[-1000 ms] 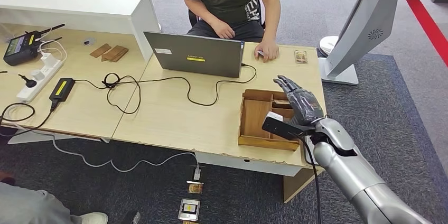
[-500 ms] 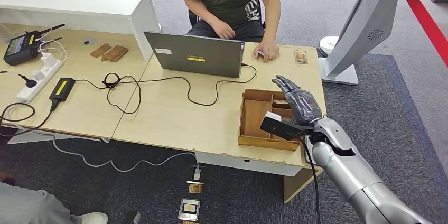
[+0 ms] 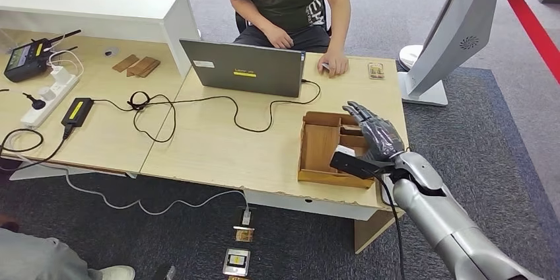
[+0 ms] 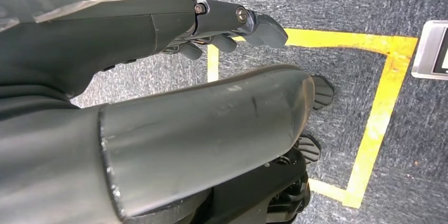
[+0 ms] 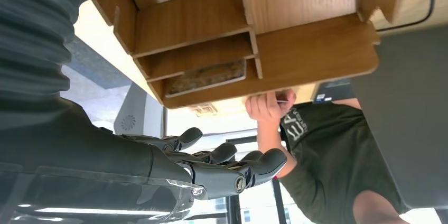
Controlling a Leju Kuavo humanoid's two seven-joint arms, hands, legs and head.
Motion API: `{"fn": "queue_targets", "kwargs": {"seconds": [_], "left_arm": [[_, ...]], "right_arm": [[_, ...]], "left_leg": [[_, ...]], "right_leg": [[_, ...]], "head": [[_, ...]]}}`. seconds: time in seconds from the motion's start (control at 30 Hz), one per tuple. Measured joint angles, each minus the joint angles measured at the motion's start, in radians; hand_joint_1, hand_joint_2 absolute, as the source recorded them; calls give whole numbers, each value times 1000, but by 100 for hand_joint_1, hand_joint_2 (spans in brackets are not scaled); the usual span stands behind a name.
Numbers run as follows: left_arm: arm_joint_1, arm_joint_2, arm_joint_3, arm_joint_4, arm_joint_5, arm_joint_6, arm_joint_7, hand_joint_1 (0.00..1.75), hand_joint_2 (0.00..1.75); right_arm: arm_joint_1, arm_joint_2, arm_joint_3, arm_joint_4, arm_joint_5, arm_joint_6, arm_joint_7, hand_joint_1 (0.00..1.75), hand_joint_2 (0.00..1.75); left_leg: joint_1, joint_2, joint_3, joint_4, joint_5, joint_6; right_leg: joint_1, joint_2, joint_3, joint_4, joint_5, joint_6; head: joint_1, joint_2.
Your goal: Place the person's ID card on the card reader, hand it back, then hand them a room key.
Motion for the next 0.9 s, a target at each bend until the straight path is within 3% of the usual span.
{"fn": "queue_targets", "kwargs": {"seconds": [0.9], "left_arm": [[0, 0, -16, 0, 12, 2, -2, 0, 0]], "right_arm": [[-21, 21, 0, 116, -1, -24, -17, 0, 175]], "left_leg": [[0, 0, 0, 0, 0, 0]], "right_leg": [[0, 0, 0, 0, 0, 0]], "head": [[0, 0]]}}
